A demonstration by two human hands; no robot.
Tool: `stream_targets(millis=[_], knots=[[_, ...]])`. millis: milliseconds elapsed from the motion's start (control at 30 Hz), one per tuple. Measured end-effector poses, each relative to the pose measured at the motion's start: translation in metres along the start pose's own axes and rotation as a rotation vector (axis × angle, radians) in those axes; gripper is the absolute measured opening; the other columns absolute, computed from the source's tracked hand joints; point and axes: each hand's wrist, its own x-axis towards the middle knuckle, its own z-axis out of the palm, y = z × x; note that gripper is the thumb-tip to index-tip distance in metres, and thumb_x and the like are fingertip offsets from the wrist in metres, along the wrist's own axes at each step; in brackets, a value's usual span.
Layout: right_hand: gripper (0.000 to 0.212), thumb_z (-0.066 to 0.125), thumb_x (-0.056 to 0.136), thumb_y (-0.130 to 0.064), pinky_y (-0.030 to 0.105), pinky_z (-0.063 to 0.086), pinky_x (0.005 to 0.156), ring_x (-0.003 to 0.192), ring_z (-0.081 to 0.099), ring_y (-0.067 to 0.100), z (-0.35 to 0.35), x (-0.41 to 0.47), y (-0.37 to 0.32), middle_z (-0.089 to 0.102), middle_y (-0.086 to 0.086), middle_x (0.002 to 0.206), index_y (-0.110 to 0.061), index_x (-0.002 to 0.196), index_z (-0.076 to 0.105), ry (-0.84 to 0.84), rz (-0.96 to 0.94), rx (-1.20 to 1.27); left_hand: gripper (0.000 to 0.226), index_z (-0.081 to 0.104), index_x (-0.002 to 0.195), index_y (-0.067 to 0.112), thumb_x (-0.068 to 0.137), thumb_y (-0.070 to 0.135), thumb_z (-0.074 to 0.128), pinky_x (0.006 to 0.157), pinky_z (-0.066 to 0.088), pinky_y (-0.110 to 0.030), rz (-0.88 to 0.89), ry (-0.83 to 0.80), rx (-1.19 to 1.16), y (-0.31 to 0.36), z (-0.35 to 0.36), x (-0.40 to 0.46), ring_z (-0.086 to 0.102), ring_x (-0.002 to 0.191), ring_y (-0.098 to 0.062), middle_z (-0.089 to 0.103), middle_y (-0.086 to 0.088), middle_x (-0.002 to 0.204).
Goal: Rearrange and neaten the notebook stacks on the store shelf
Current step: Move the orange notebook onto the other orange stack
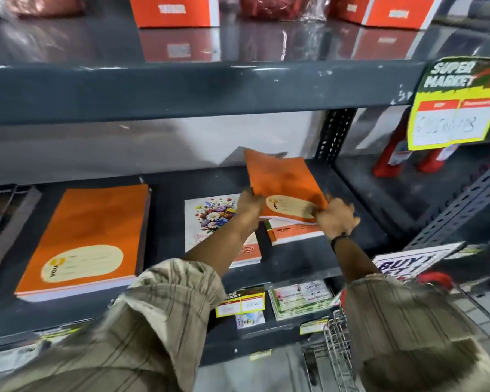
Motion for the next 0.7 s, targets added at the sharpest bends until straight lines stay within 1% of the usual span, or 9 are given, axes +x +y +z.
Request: stream_targets(millis=[100, 167, 233, 300, 367, 500, 567, 633, 700], knots=[[0.044, 0.071, 0.078, -0.022, 0.046, 0.043, 0.095, 0.118, 0.051, 0.039, 0.005, -0.034, -0.042, 0.065, 0.022, 0.118, -0.008, 0.118, 0.059, 0.047, -0.104, 0.152, 0.014, 0.058, 0.096, 0.001, 0.088, -0.005, 0.048, 0.067, 0.054, -0.040, 0.082, 0.007, -0.100, 0.000, -0.059, -0.015, 0.064, 0.068, -0.024, 0.062, -0.018, 0.093], [0.029, 0.074, 0.074, -0.010, 0.038, 0.055, 0.084, 0.101, 0.064, 0.036, 0.012, -0.055, -0.072, 0.070, 0.023, 0.109, -0.002, 0.101, 0.063, -0.104, -0.140, 0.473, 0.019, 0.056, 0.087, 0.001, 0.087, -0.012, 0.042, 0.051, 0.054, -0.026, 0.097, 0.014, -0.138, 0.002, -0.108, -0.024, 0.064, 0.048, -0.013, 0.064, -0.014, 0.076], [0.029, 0.074, 0.072, 0.002, 0.025, 0.058, 0.068, 0.087, 0.066, 0.026, 0.026, -0.088, -0.109, 0.070, 0.022, 0.105, 0.003, 0.100, 0.066, -0.301, -0.138, 0.730, 0.023, 0.057, 0.083, 0.003, 0.087, -0.013, 0.041, 0.047, 0.053, -0.022, 0.121, 0.062, -0.131, 0.006, -0.172, -0.038, 0.063, 0.042, -0.005, 0.070, -0.002, 0.062], [0.035, 0.077, 0.070, 0.003, 0.029, 0.056, 0.072, 0.082, 0.063, 0.020, 0.049, -0.124, -0.147, 0.070, 0.019, 0.100, 0.005, 0.103, 0.068, -0.434, -0.166, 0.775, 0.017, 0.060, 0.099, 0.001, 0.089, -0.004, 0.046, 0.061, 0.056, -0.026, 0.113, 0.136, -0.063, 0.004, -0.234, -0.053, 0.068, 0.059, -0.012, 0.072, -0.008, 0.080], [0.036, 0.080, 0.068, -0.001, 0.034, 0.053, 0.075, 0.075, 0.063, 0.018, 0.072, -0.159, -0.179, 0.070, 0.017, 0.095, 0.005, 0.101, 0.068, -0.493, -0.209, 0.726, 0.027, 0.056, 0.116, -0.003, 0.089, -0.002, 0.049, 0.075, 0.056, -0.034, 0.106, 0.241, 0.031, -0.006, -0.287, -0.063, 0.063, 0.083, -0.026, 0.063, -0.018, 0.108], [0.032, 0.081, 0.069, -0.010, 0.036, 0.056, 0.083, 0.085, 0.068, 0.021, 0.114, -0.217, -0.218, 0.074, 0.017, 0.101, -0.004, 0.098, 0.069, -0.499, -0.307, 0.666, 0.033, 0.052, 0.121, -0.007, 0.089, -0.008, 0.046, 0.097, 0.047, -0.051, 0.157, 0.380, 0.165, -0.030, -0.354, -0.077, 0.057, 0.105, -0.033, 0.056, -0.030, 0.126], [0.034, 0.081, 0.070, -0.015, 0.042, 0.056, 0.084, 0.092, 0.069, 0.029, 0.132, -0.237, -0.227, 0.074, 0.016, 0.102, -0.006, 0.100, 0.068, -0.463, -0.334, 0.582, 0.025, 0.059, 0.110, -0.001, 0.087, -0.005, 0.049, 0.090, 0.049, -0.047, 0.156, 0.429, 0.292, -0.042, -0.375, -0.078, 0.060, 0.105, -0.036, 0.062, -0.026, 0.119], [0.038, 0.080, 0.070, -0.021, 0.044, 0.056, 0.082, 0.097, 0.067, 0.031, 0.141, -0.245, -0.226, 0.073, 0.014, 0.104, -0.008, 0.103, 0.067, -0.409, -0.353, 0.492, 0.011, 0.060, 0.080, 0.010, 0.086, 0.004, 0.053, 0.071, 0.045, -0.037, 0.131, 0.468, 0.533, -0.052, -0.385, -0.078, 0.063, 0.094, -0.040, 0.066, -0.031, 0.102], [0.040, 0.079, 0.072, -0.029, 0.043, 0.056, 0.081, 0.101, 0.065, 0.030, 0.146, -0.249, -0.223, 0.071, 0.013, 0.109, -0.011, 0.106, 0.067, -0.365, -0.363, 0.421, 0.011, 0.059, 0.078, 0.005, 0.085, 0.013, 0.056, 0.064, 0.038, -0.033, 0.129, 0.477, 0.723, -0.062, -0.393, -0.078, 0.062, 0.088, -0.042, 0.065, -0.033, 0.096]])
